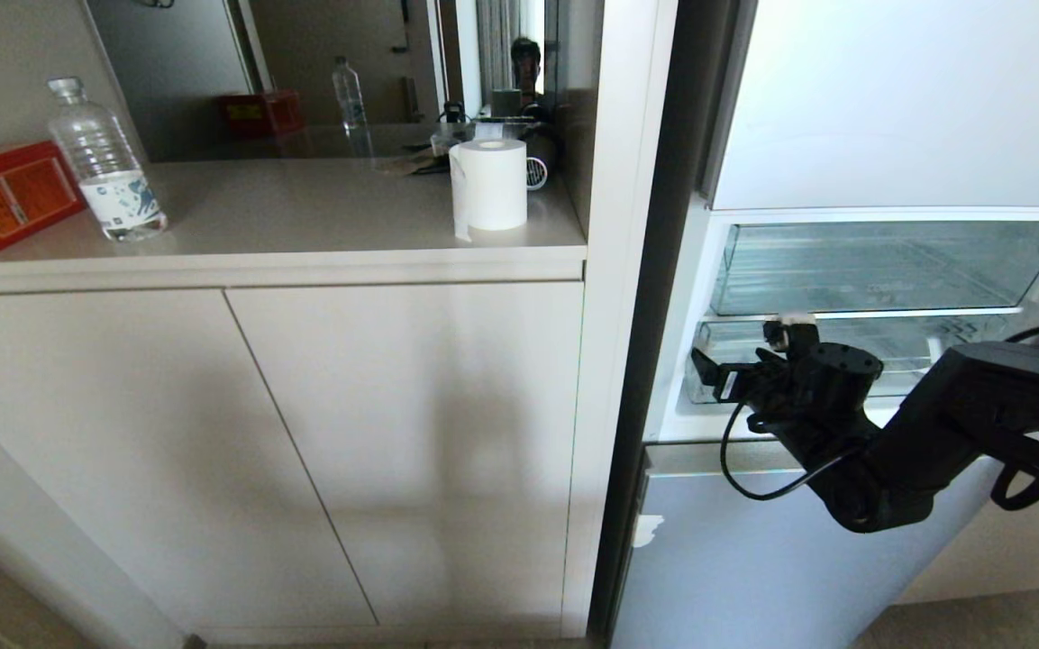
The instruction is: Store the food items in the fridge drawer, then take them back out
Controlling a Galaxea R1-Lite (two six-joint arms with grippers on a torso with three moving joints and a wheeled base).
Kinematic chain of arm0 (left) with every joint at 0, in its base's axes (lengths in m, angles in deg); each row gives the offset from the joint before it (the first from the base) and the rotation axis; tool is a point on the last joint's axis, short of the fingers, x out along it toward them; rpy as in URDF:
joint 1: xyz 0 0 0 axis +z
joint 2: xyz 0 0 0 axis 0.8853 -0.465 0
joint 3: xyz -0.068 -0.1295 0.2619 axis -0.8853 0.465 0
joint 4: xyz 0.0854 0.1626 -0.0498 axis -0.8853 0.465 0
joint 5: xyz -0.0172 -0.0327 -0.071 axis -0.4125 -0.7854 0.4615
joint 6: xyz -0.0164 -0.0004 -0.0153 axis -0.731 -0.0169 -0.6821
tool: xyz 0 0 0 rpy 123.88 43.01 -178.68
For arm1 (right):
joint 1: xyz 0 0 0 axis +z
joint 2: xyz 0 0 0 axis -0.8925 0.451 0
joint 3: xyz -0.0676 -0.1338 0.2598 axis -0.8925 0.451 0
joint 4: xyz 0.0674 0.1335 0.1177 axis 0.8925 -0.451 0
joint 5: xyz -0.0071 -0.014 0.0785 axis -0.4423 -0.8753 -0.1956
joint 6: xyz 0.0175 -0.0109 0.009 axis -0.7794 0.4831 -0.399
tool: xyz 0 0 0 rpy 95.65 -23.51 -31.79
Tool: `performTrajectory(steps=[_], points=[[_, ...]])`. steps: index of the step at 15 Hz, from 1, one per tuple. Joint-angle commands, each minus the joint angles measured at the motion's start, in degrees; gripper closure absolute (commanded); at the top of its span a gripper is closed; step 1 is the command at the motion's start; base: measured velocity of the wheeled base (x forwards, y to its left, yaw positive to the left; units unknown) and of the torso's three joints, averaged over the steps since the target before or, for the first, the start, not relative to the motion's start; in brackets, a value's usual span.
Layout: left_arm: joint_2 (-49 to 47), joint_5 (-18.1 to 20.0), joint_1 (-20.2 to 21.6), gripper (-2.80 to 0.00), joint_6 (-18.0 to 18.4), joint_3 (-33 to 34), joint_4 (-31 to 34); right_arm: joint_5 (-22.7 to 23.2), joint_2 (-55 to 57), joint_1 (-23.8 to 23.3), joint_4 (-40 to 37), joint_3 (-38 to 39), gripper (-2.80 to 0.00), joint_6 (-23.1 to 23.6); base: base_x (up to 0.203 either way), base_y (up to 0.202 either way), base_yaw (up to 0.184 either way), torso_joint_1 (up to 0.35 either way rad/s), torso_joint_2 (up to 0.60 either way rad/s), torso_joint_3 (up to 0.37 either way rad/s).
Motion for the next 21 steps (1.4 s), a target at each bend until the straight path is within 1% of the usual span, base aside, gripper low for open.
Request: performTrajectory(steps=[1,3,4,9,13,15,18,21], points=[[0.0,0.0,0.0,0.00,0.0,0.0,0.1,0.0,0.1,0.1,0.3,-0.5,-2.80,-0.1,0.000,0.000,0.000,0.000,0.00,0.000],[0.0,0.0,0.0,0.00,0.0,0.0,0.1,0.0,0.1,0.6,0.3,-1.0,-2.80,0.0,0.000,0.000,0.000,0.000,0.00,0.000],[0.0,0.0,0.0,0.00,0.0,0.0,0.1,0.0,0.1,0.7,0.3,-1.2,0.00,0.0,0.000,0.000,0.000,0.000,0.00,0.000],[0.0,0.0,0.0,0.00,0.0,0.0,0.1,-0.1,0.9,2.9,-0.3,-3.0,0.00,0.0,0.000,0.000,0.000,0.000,0.00,0.000],[0.0,0.0,0.0,0.00,0.0,0.0,0.1,-0.5,1.0,3.6,-1.0,-4.1,0.00,0.0,0.000,0.000,0.000,0.000,0.00,0.000],[0.0,0.0,0.0,0.00,0.0,0.0,0.1,-1.4,0.9,3.8,-1.0,-3.8,0.00,0.0,0.000,0.000,0.000,0.000,0.00,0.000],[0.0,0.0,0.0,0.00,0.1,0.0,0.1,-1.8,0.2,4.0,-0.9,-2.2,0.00,-0.1,0.000,0.000,0.000,0.000,0.00,0.000],[0.0,0.0,0.0,0.00,0.0,0.0,0.0,-2.0,-3.5,4.4,-0.4,3.2,0.00,-0.2,0.000,0.000,0.000,0.000,0.00,0.000]])
